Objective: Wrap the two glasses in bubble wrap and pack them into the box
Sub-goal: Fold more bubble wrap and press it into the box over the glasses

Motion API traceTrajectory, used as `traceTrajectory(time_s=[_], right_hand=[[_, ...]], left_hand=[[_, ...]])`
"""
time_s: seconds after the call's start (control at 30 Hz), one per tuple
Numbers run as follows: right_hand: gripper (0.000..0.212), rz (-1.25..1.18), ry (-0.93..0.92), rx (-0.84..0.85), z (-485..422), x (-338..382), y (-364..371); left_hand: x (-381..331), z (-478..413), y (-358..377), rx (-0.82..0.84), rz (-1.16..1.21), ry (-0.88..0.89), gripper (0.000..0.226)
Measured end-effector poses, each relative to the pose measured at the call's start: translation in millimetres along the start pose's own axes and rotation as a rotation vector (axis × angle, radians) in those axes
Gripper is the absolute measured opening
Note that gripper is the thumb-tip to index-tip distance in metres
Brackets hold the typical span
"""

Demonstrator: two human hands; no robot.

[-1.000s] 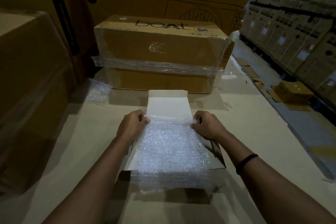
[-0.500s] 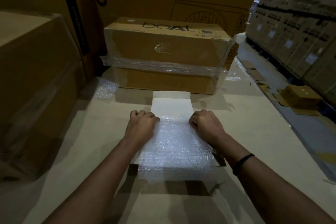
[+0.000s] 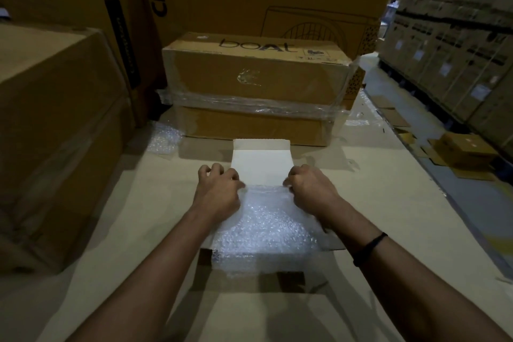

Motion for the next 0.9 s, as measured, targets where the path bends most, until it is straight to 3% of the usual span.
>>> traceTrajectory(time_s=[0.07, 0.17, 0.47, 0.63, 0.77, 0.9], right_hand=[[0.043, -0.118, 0.014, -0.020, 0.5, 4.3, -5.9], [0.044, -0.134, -0.030, 0.125, 1.3, 20.6, -1.5], [0.034, -0.033, 0.006, 0.226, -15.8, 28.7, 0.8], [0.030, -0.066, 0.078, 0.406, -19.9, 30.0, 10.4], [0.028, -0.158, 0.076, 0.509, -28.6, 21.8, 18.9], [0.035, -0.189, 0.097, 0.421, -34.2, 18.7, 2.4]], left_hand=[[-0.6, 0.6, -5.3, -0.039, 0.078, -0.001, 0.051], [-12.6, -2.6, 0.6, 0.109, 0.105, 0.058, 0.057], [-24.1, -11.4, 21.3, 0.275, 0.037, 0.064, 0.041], [-22.1, -13.0, 15.3, 0.269, 0.113, 0.014, 0.042], [-10.1, -8.8, -1.3, 0.022, 0.011, -0.135, 0.042], [-0.2, -2.0, 13.3, 0.139, -0.063, -0.142, 0.036]])
Point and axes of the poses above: each hand's wrist, its own z-axis away from the middle knuckle, its own y-axis out of the palm, x = y × z, the point moved 4 cm from there along -z, towards the middle knuckle, and after that the axes turned 1 degree about -y, right-handed, at the moved point
